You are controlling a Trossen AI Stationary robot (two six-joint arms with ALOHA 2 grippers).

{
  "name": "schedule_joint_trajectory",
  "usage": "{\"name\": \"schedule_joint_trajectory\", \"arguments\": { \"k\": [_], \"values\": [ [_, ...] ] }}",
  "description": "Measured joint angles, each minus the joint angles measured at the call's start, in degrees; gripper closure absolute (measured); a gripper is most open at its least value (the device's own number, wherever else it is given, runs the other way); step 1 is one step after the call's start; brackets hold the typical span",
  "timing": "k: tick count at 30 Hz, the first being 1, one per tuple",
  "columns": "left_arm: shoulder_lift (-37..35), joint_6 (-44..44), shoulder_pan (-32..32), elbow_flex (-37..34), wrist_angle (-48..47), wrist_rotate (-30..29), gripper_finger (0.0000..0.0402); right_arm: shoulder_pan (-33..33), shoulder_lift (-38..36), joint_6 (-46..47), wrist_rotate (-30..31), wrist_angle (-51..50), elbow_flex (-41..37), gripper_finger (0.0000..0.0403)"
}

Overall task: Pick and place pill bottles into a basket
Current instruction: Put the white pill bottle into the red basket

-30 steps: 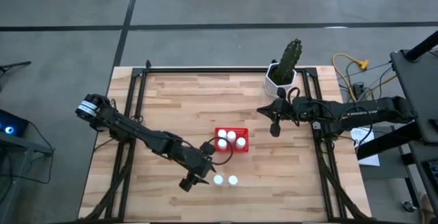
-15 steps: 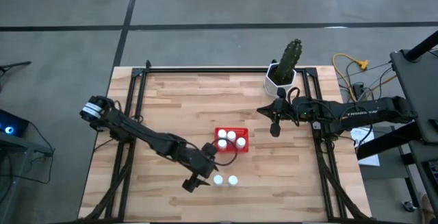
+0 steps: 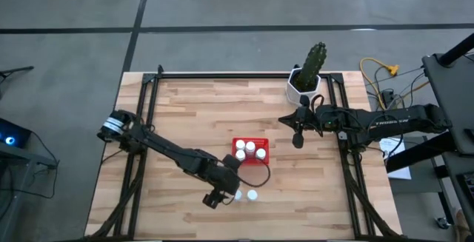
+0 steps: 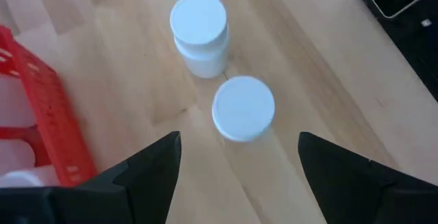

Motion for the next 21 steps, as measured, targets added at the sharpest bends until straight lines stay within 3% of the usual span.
{"name": "schedule_joint_trajectory", "arguments": {
  "k": [9, 21],
  "values": [
    [1.5, -1.0, 0.0, 4.0, -1.6, 0.1, 0.0124, 0.0, 0.0, -0.1, 0.0, -0.3, 0.0, 0.039],
    [2.2, -1.5, 0.0, 4.3, -1.5, 0.3, 0.0124, 0.0, 0.0, -0.2, 0.0, -0.3, 0.0, 0.039]
  ]
}}
